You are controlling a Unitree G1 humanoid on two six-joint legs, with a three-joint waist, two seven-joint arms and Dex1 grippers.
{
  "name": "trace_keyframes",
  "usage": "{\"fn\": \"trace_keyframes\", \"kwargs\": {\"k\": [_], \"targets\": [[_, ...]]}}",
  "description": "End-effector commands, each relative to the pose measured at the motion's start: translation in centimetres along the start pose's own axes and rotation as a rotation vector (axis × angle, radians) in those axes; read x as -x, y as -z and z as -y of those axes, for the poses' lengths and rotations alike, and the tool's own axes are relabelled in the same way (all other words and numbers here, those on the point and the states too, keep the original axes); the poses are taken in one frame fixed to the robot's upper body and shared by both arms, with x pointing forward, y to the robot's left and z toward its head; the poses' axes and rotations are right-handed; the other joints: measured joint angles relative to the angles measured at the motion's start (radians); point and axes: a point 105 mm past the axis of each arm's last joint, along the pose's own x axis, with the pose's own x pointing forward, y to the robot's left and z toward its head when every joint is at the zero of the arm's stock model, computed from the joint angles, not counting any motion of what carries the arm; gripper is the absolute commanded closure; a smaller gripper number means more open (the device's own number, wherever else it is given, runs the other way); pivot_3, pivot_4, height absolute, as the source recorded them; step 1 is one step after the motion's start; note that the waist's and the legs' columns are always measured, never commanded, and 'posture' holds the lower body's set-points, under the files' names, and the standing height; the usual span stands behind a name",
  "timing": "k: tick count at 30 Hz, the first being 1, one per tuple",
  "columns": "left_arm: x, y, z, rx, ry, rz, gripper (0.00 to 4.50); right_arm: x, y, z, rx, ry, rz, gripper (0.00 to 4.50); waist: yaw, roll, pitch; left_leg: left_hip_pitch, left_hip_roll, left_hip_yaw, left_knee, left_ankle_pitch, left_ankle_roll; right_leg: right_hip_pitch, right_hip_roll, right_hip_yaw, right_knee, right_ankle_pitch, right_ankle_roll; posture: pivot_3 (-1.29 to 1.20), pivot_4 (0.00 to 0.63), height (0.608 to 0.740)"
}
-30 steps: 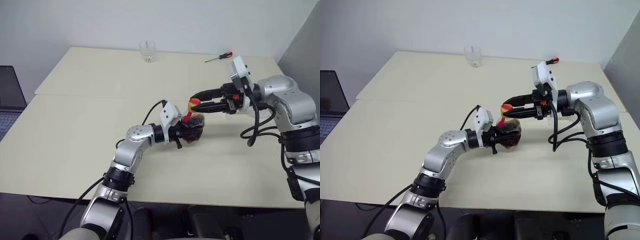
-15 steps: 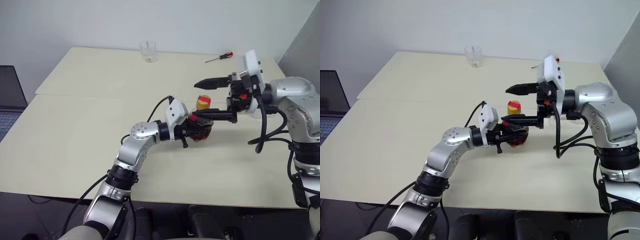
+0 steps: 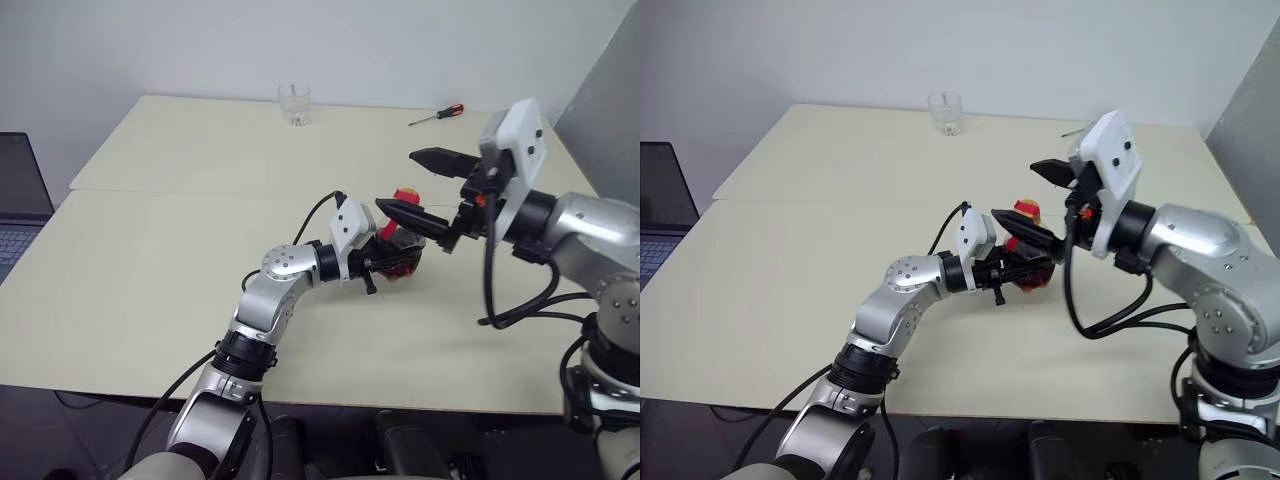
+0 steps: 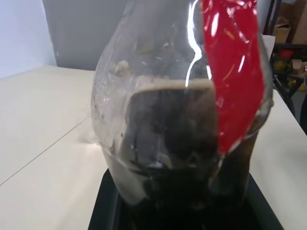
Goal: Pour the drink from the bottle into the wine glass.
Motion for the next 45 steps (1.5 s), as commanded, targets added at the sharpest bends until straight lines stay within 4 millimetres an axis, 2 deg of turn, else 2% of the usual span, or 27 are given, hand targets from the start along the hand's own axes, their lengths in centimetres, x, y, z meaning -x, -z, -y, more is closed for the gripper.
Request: {"fn": "trace_keyframes", "kwargs": {"k": [1,12,17,22,27,33,45], "targets": [[-0.5,-1.3,0.4,-0.040,0.034,0.044,3.52,0.0,-0.8,0.2,0.003,0.125,0.029,0.00,0.000,0.000,0.000,0.000,0.000,0.000,0.000,0.000,0.000,0.000,0.000,0.000,0.000,0.000,0.000,0.00,0.150,0.740],[-0.7,-1.3,0.6,-0.028,0.046,0.050,3.52,-0.5,0.9,2.1,-0.078,0.308,-0.018,0.00,0.000,0.000,0.000,0.000,0.000,-0.001,0.000,0.000,0.000,0.000,0.000,0.000,0.000,0.000,0.000,0.00,0.150,0.740],[-0.6,-1.3,0.7,-0.027,0.046,0.050,3.52,-0.4,2.1,2.2,-0.096,0.313,-0.063,0.00,-0.001,0.000,0.000,0.000,0.000,-0.001,0.000,0.000,0.000,0.000,0.000,-0.001,-0.001,0.000,0.000,0.00,0.150,0.740],[-0.7,-1.3,0.7,-0.026,0.048,0.053,3.52,0.0,2.6,2.9,-0.098,0.340,-0.083,0.00,-0.001,0.000,0.000,0.000,0.000,-0.001,0.000,0.000,0.000,0.000,0.000,-0.001,0.000,0.000,0.001,0.00,0.150,0.740],[-0.8,-1.4,0.6,-0.022,0.043,0.057,3.52,1.4,3.0,4.1,-0.066,0.355,-0.112,0.00,-0.001,0.000,0.000,-0.001,0.000,0.000,0.000,0.000,0.000,0.000,0.000,-0.001,-0.001,-0.001,0.001,0.00,0.150,0.740],[-0.6,-1.2,0.5,-0.028,0.037,0.050,3.52,2.7,3.0,4.0,-0.029,0.300,-0.134,0.00,-0.001,0.000,0.000,-0.001,0.000,-0.001,-0.001,0.000,0.000,0.000,0.000,-0.001,-0.001,-0.001,0.001,0.00,0.150,0.740],[-0.5,-1.2,0.4,-0.031,0.037,0.045,3.58,3.8,3.3,3.0,-0.015,0.234,-0.161,0.00,0.000,0.000,0.000,-0.001,0.000,-0.001,-0.001,0.000,0.000,0.000,0.000,0.000,-0.001,-0.002,0.003,0.00,0.150,0.740]]}}
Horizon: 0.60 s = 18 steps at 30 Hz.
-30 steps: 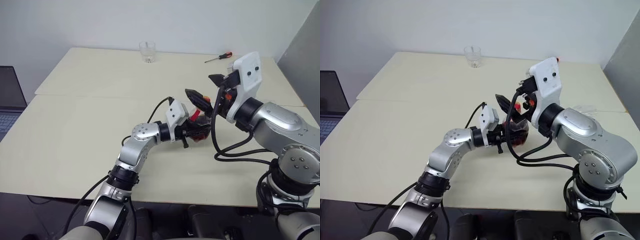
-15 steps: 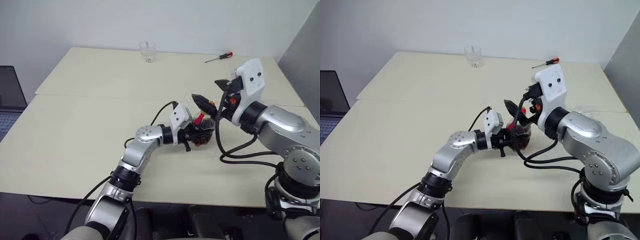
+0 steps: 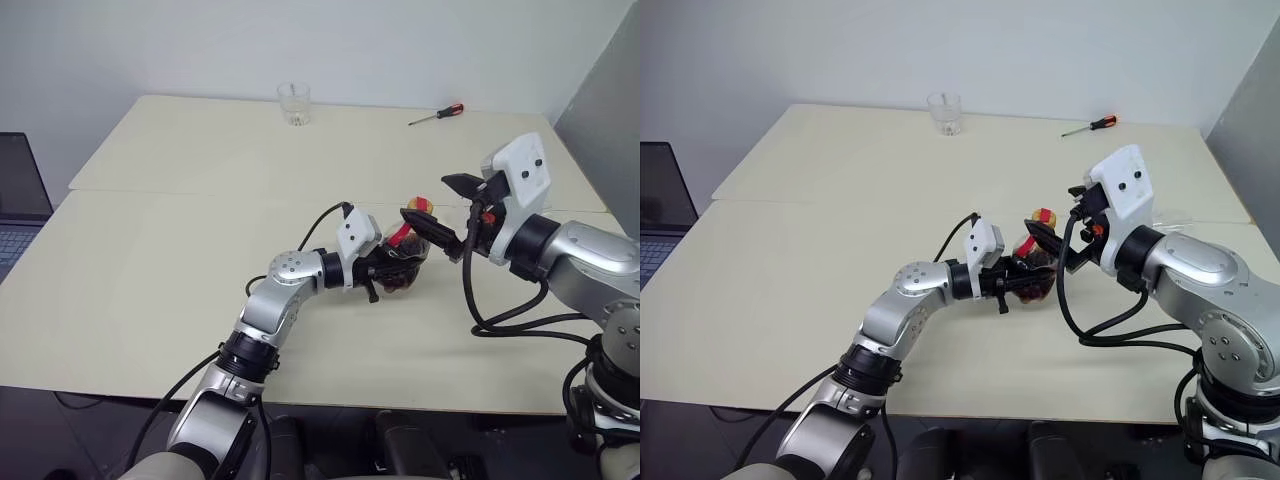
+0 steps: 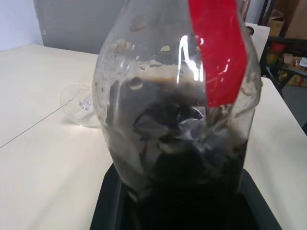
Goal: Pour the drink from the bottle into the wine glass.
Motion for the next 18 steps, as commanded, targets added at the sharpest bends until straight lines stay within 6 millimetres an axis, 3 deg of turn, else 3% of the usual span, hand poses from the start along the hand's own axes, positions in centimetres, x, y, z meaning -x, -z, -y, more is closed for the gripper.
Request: {"fn": "trace_keyframes", "kwargs": {"k": [1,9,12,18], "targets": [[0.1,-2.9,0.0,-0.081,0.008,0.096,3.58,1.3,-0.5,0.7,0.023,0.028,0.017,0.00,0.000,0.000,0.000,0.000,0.000,0.000,0.000,0.000,0.000,0.000,0.000,0.000,0.000,0.000,0.000,0.00,0.150,0.740],[0.2,-2.9,0.1,-0.096,0.017,0.091,3.58,3.2,-0.5,-0.6,-0.015,-0.083,0.034,0.00,-0.001,0.000,0.000,0.000,0.000,0.000,0.000,0.000,0.000,0.000,0.000,0.000,0.000,0.000,0.000,0.00,0.150,0.740],[0.2,-2.9,0.1,-0.101,0.019,0.089,3.60,2.6,-1.8,-1.3,-0.016,-0.123,0.088,0.00,-0.003,0.000,0.000,0.001,0.000,0.000,0.000,0.000,0.000,0.000,0.001,0.000,0.000,0.000,0.000,0.00,0.150,0.740],[0.3,-2.9,0.1,-0.104,0.018,0.088,3.60,1.2,-2.2,-1.4,-0.058,-0.111,0.105,0.00,0.000,0.000,0.000,0.000,0.000,0.000,0.000,0.000,0.000,0.000,0.000,0.001,0.000,0.000,0.000,0.00,0.150,0.740]]}}
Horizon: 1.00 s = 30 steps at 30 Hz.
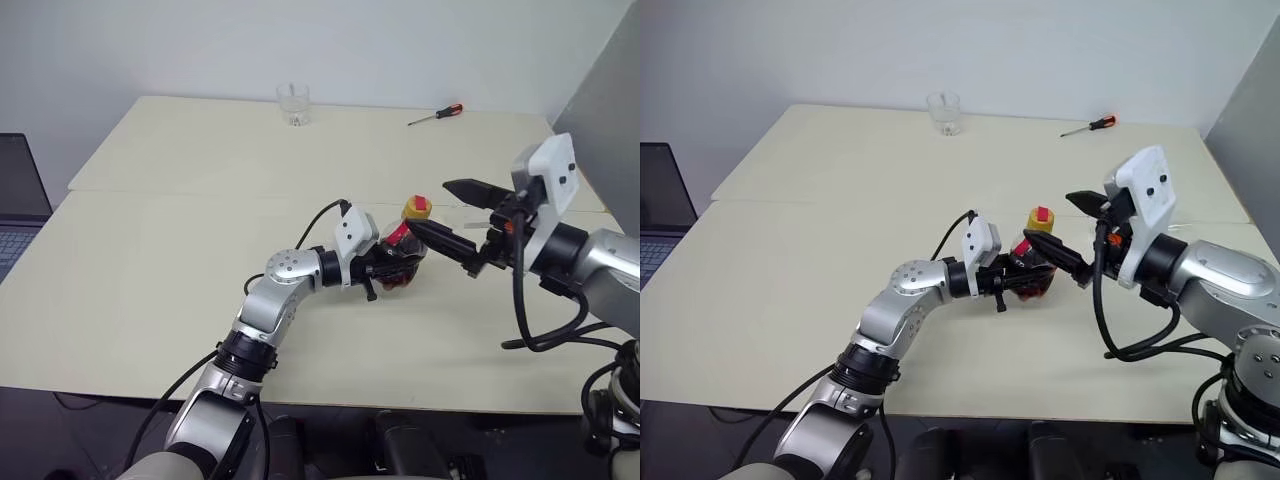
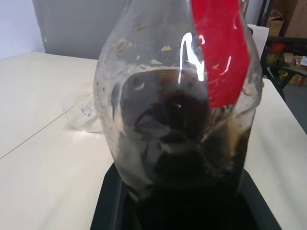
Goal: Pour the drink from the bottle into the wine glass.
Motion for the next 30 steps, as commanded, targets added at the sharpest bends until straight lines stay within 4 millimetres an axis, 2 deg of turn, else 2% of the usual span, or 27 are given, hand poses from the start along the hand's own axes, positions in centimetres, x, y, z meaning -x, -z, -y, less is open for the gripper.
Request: {"fn": "trace_keyframes", "kwargs": {"k": [1,9,16,22,30], "targets": [[0.0,-2.5,0.2,-0.078,0.017,0.076,3.60,-0.3,-0.8,-0.4,-0.001,-0.007,0.045,0.00,0.000,0.000,0.000,0.000,0.000,0.000,0.000,0.000,0.000,0.000,0.000,0.000,0.000,0.000,0.000,0.00,0.150,0.740],[0.2,-2.5,0.2,-0.078,0.010,0.075,3.60,-2.1,-0.8,0.8,-0.105,0.073,0.069,0.00,0.000,0.000,0.000,0.000,0.000,0.000,0.000,0.000,0.000,0.000,0.000,0.000,0.000,0.000,0.000,0.00,0.150,0.740],[0.2,-2.5,0.4,-0.077,0.017,0.078,3.60,-2.6,-0.7,1.1,-0.128,0.101,0.073,0.00,0.000,0.000,0.000,0.000,0.000,0.000,0.000,0.000,0.000,0.000,0.000,0.000,0.000,0.000,0.000,0.00,0.150,0.740],[0.3,-2.5,0.1,-0.081,0.015,0.075,3.60,-2.4,-0.5,1.5,-0.105,0.112,0.056,0.00,0.000,0.000,0.000,0.000,0.000,0.000,0.000,0.000,0.000,0.000,0.000,0.000,0.000,0.000,0.000,0.00,0.150,0.740],[0.5,-2.4,0.0,-0.084,0.012,0.069,3.60,-1.2,-0.1,1.6,-0.075,0.094,0.023,0.00,0.000,0.000,0.000,0.000,0.000,0.000,0.000,0.000,0.000,0.000,0.000,0.000,0.000,0.000,0.000,0.00,0.150,0.740]]}}
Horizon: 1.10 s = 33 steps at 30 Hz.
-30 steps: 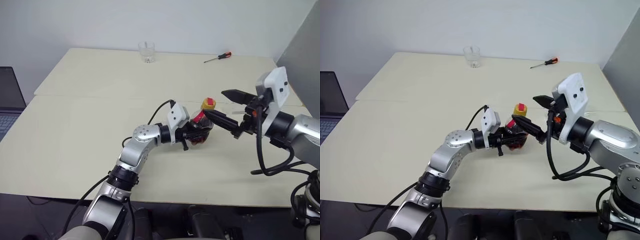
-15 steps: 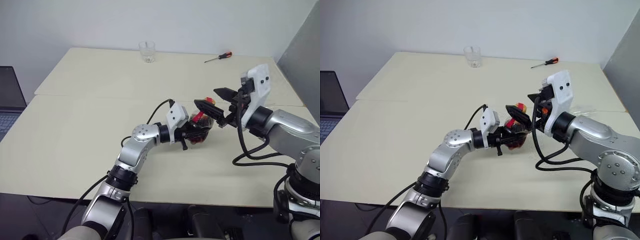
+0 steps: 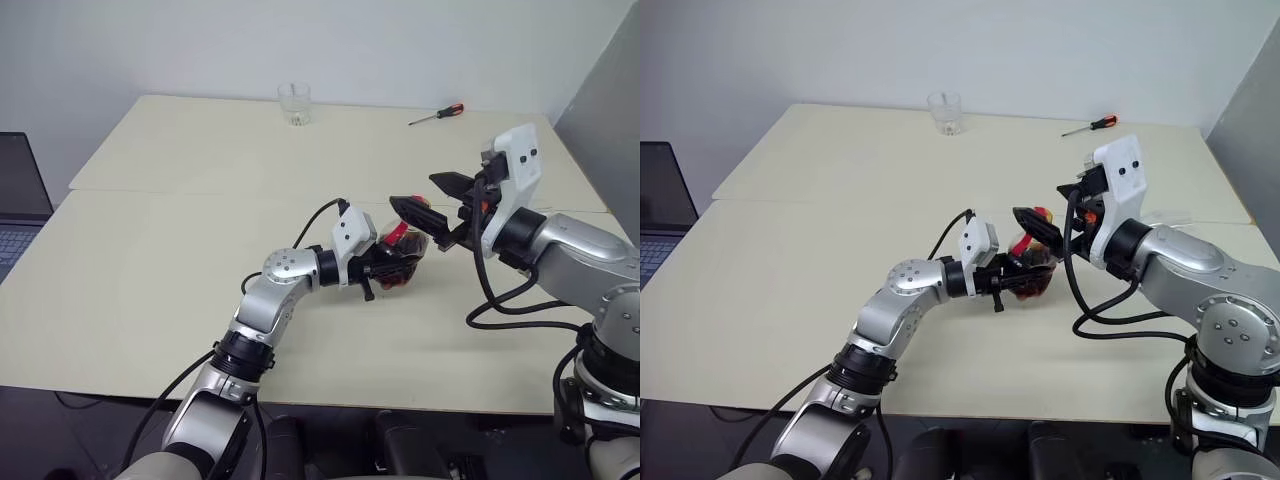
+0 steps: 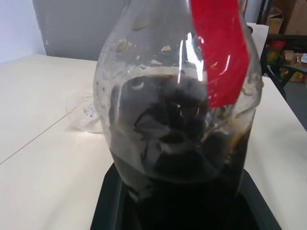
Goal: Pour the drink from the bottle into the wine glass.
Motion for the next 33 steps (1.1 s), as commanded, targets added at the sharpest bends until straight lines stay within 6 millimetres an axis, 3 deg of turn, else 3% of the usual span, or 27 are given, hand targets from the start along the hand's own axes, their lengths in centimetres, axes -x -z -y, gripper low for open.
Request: {"fn": "trace_keyframes", "kwargs": {"k": [1,22,26,33], "targets": [[0.2,-2.2,-0.1,-0.065,0.005,0.071,3.60,1.1,-0.8,0.3,0.031,0.014,0.035,0.00,0.000,0.000,0.000,0.000,0.000,0.000,0.000,0.000,0.000,0.000,0.000,0.000,0.000,0.000,0.000,0.00,0.150,0.740],[0.4,-2.2,-0.8,-0.077,-0.012,0.061,3.60,3.2,-0.5,-2.3,0.054,-0.143,0.016,0.00,0.000,0.000,0.000,0.000,0.000,0.000,0.000,0.000,0.000,0.000,0.000,0.001,0.000,0.000,0.000,0.00,0.150,0.740],[0.4,-2.2,-0.8,-0.078,-0.013,0.062,3.60,2.1,-1.6,-1.8,0.049,-0.111,0.065,0.00,-0.002,0.000,0.000,0.000,0.000,0.000,0.000,0.000,0.000,0.000,0.000,0.001,0.000,0.000,0.000,0.00,0.150,0.740],[0.1,-2.3,-0.6,-0.075,-0.013,0.072,3.60,0.6,-1.2,-2.0,0.034,-0.106,0.077,0.00,0.000,0.000,0.000,0.000,0.000,0.000,0.000,0.000,0.000,0.000,0.000,0.001,0.000,0.000,0.000,0.00,0.150,0.740]]}}
